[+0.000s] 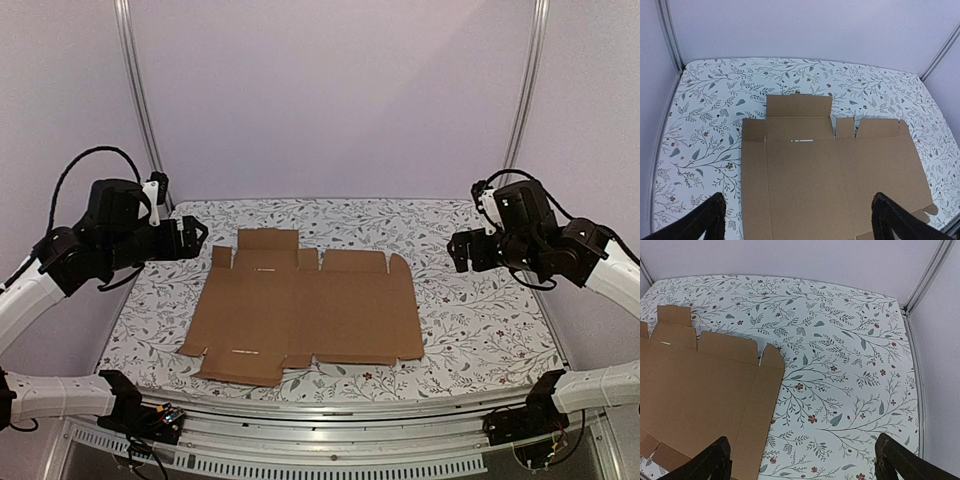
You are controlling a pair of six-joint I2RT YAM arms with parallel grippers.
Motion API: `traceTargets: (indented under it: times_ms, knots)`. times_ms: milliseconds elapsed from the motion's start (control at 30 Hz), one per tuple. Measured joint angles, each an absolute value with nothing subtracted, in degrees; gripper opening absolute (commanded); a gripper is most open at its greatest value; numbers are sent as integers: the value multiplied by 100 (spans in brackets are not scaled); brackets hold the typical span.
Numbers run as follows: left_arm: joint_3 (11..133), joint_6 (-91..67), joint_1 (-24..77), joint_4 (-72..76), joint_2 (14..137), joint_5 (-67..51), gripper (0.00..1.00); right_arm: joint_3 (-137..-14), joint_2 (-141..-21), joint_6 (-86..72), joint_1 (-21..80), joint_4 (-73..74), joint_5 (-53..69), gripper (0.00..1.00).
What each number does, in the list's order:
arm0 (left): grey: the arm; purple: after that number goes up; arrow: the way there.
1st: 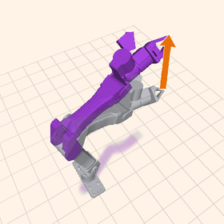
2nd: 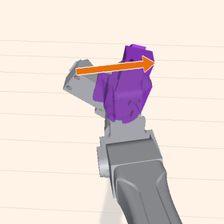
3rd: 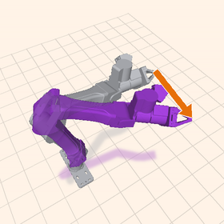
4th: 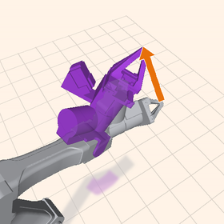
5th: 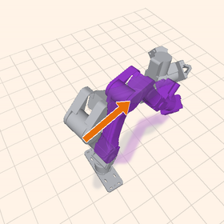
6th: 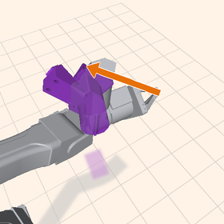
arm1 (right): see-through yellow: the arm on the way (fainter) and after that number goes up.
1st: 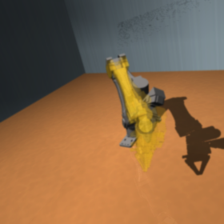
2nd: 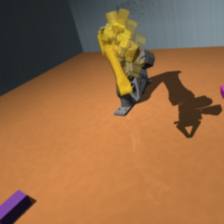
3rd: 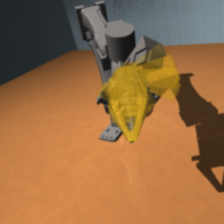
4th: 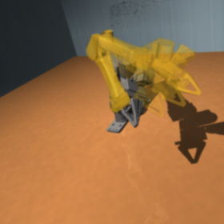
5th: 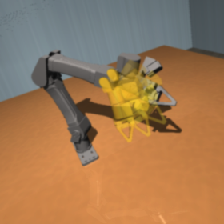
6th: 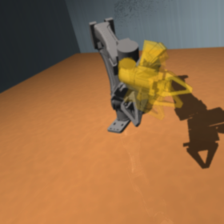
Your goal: Fold the paper box
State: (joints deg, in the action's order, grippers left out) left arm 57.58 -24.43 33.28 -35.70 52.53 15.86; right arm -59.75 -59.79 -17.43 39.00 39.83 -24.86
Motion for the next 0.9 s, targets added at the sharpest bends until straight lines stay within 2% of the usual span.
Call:
traceTargets:
  times_ms: [267, 533, 767, 900]
  knots:
    - [5415, -2845, 3328, -3651, 5262, 1791, 100, -6060, -6233, -1269, 3900, 3857, -1227, 99]
    - [4875, -3647, 3328, -3776, 5286, 1824, 99, -7074, -7846, -679, 3900, 3505, -434, 99]
    - [4353, -4729, 3328, -4053, 5129, 1406, 97, -8298, -9205, -314, 3900, 3448, 97, 99]
    - [4254, -5384, 3328, -4460, 4912, 1243, 96, -8604, -9749, -270, 3900, 3422, 370, 99]
